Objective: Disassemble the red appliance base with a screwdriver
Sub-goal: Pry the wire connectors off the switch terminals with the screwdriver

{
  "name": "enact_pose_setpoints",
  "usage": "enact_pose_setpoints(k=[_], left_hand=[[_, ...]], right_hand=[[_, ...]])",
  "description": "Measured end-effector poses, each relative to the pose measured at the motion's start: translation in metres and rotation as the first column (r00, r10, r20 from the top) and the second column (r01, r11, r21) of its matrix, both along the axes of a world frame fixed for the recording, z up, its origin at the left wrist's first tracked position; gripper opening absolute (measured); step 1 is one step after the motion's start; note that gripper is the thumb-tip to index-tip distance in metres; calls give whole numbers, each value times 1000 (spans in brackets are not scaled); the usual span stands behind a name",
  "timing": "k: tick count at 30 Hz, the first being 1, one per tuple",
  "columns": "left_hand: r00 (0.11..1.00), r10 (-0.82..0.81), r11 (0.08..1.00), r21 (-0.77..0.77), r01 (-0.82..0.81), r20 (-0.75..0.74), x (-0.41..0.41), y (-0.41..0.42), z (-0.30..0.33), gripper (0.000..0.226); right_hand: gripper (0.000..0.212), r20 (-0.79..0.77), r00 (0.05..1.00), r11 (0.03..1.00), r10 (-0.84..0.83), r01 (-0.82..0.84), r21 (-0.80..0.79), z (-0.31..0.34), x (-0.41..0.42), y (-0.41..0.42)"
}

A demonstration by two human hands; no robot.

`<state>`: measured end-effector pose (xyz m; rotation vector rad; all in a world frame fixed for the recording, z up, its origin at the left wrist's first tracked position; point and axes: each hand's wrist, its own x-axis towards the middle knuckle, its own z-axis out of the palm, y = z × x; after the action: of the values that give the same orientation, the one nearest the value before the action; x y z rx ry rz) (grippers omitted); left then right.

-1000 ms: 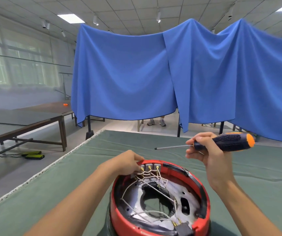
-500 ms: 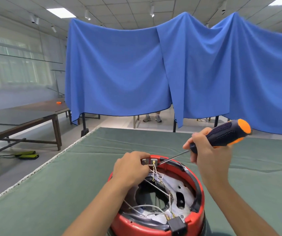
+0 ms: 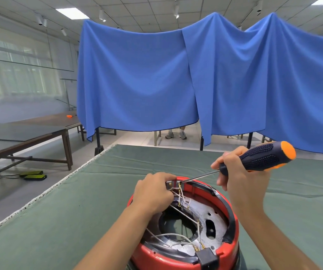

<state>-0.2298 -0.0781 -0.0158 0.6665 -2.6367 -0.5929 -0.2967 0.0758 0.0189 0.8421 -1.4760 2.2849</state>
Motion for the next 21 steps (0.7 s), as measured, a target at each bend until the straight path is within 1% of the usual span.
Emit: enact_pose_setpoints(k=[5,10,13,16,19,21], left_hand=[[1000,16,1000,5,-16,-12,-1,-1,-1,62],[999,35,999,-11,-35,-19,-2,-2,-3,61],[999,41,999,-14,-41,-20,-1,-1,-3,60],[999,43,999,-22,-43,-24,-1,0,-3,60],[999,41,999,-32,-42,-30,0,1,-3,61],[999,37,998,-40,-39,-40,1,1,-3,60]], right_hand=[[17,-15,1000,1000,9,-9,20,3,0,0],[15,-59,998,998,2,1,58,5,3,-6],[15,-54,998,999,-20,22,36,9,1,-11],[21,-38,997,997,-70,71,37,21,-3,-21],[17,-53,989,987,-138,142,80,35,-6,-33],[21,-48,983,980,-175,179,89,43,-9,-42]])
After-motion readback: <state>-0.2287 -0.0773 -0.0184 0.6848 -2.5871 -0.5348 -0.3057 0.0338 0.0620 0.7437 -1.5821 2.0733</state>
